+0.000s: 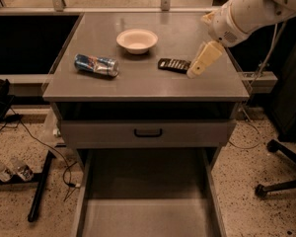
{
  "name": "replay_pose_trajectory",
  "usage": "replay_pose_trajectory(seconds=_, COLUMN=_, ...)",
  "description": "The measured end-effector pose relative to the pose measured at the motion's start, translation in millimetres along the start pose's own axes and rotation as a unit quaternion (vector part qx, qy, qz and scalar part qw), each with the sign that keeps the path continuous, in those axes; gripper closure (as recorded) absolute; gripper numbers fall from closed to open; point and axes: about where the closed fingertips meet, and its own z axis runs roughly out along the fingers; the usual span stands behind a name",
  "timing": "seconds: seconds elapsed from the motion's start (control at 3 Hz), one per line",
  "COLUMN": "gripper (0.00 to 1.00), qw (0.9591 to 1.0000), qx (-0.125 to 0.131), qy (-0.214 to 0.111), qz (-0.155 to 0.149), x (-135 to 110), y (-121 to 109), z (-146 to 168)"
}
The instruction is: Place rxbar chocolate into middle drawer
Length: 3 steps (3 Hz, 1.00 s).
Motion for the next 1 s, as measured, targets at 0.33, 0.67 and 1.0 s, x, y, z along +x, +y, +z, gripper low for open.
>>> replay_pose_trajectory(seconds=0.33, gripper=0.0, qw=0.9999, qx=0.008, qy=-0.006, qz=0.007, x=9, y=-26, z=20)
replay_pose_trajectory(seconds=0.67, gripper=0.0, qw=0.9997, qx=0.002, qy=-0.011, qz=0.02, x=20, y=-37, z=36)
replay_pose_trajectory(seconds=1.0, gripper=0.0, qw=0.9992, qx=-0.016, qy=-0.018, qz=0.031, x=30, y=-41, z=53)
